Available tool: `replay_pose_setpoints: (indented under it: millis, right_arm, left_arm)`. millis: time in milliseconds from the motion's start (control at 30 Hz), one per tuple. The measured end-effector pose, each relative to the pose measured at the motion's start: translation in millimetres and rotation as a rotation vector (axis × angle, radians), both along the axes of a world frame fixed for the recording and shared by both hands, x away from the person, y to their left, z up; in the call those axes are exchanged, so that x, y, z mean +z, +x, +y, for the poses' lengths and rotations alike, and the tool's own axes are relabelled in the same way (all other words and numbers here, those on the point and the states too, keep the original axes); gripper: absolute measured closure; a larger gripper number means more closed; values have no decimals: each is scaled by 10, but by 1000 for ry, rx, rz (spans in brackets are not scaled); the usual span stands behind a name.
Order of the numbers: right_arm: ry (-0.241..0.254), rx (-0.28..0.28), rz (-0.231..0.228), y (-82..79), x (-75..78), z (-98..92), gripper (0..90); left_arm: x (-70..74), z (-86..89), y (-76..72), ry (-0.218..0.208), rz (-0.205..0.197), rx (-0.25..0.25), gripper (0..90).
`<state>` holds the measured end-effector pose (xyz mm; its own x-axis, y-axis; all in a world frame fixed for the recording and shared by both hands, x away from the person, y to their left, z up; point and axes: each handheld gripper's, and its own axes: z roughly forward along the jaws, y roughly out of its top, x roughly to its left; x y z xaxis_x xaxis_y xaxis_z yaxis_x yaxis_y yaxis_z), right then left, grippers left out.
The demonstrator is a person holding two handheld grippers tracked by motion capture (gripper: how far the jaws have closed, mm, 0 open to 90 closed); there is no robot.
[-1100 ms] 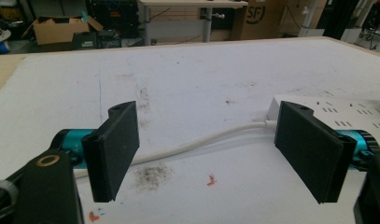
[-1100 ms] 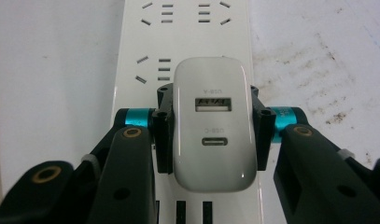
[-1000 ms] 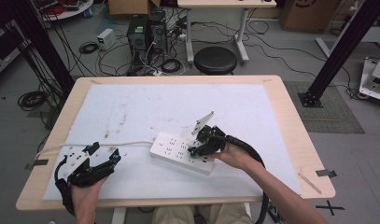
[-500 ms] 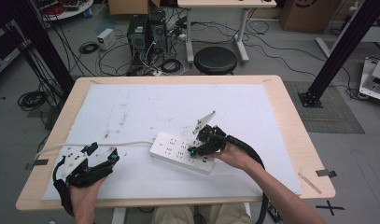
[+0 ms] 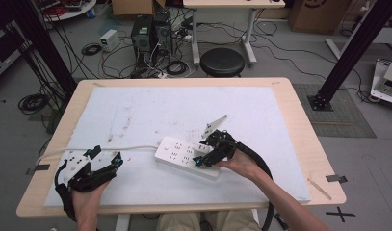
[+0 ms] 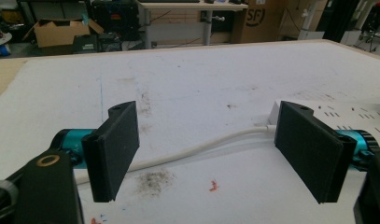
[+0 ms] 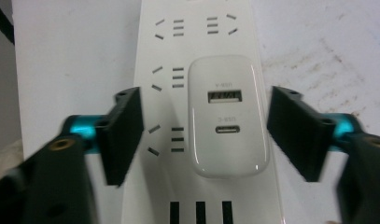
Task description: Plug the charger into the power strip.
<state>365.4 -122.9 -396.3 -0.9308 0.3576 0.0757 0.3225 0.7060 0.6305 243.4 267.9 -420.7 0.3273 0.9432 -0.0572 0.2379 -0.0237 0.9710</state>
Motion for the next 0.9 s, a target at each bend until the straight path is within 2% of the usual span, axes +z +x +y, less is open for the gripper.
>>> replay_pose_setpoints:
  millis: [100,133,167,200,300,400,433,567,600,700,767,867,900]
  right_arm:
    - [10,-17,-7,-22,10,-17,205]
    - [21,-44,-39,-55,16,-71,205]
    - [21,-44,-39,-55,16,-71,205]
    - [57,-84,-79,-107,20,-173,205]
    - [77,-89,-90,-136,24,-233,205]
    - [100,-118,-117,-186,34,-317,205]
    - [137,-176,-159,-254,57,-433,205]
    - [199,-251,-226,-329,84,-604,205]
    - [199,-251,-226,-329,84,-604,205]
    - [235,-326,-277,-390,64,-738,205]
    - [257,-368,-287,-422,44,-821,205]
    - [295,-436,-335,-512,19,-937,205]
    - [300,-460,-366,-546,8,-975,205]
  left_arm:
    - [12,-7,-11,5,1,-3,221]
    - [13,-7,-15,6,0,-3,221]
    - [13,-7,-15,6,0,-3,221]
    - [9,-3,-18,8,2,-4,220]
    - [5,-2,-13,8,3,-4,221]
    - [4,-8,-4,6,4,-5,220]
    - [6,-18,9,8,2,-9,220]
    - [10,-32,37,17,4,-19,221]
    - [10,-32,37,17,4,-19,220]
    - [10,-33,50,23,5,-22,220]
    - [13,-34,51,22,2,-21,220]
    - [14,-32,53,26,1,-20,220]
    - [14,-32,54,27,3,-19,220]
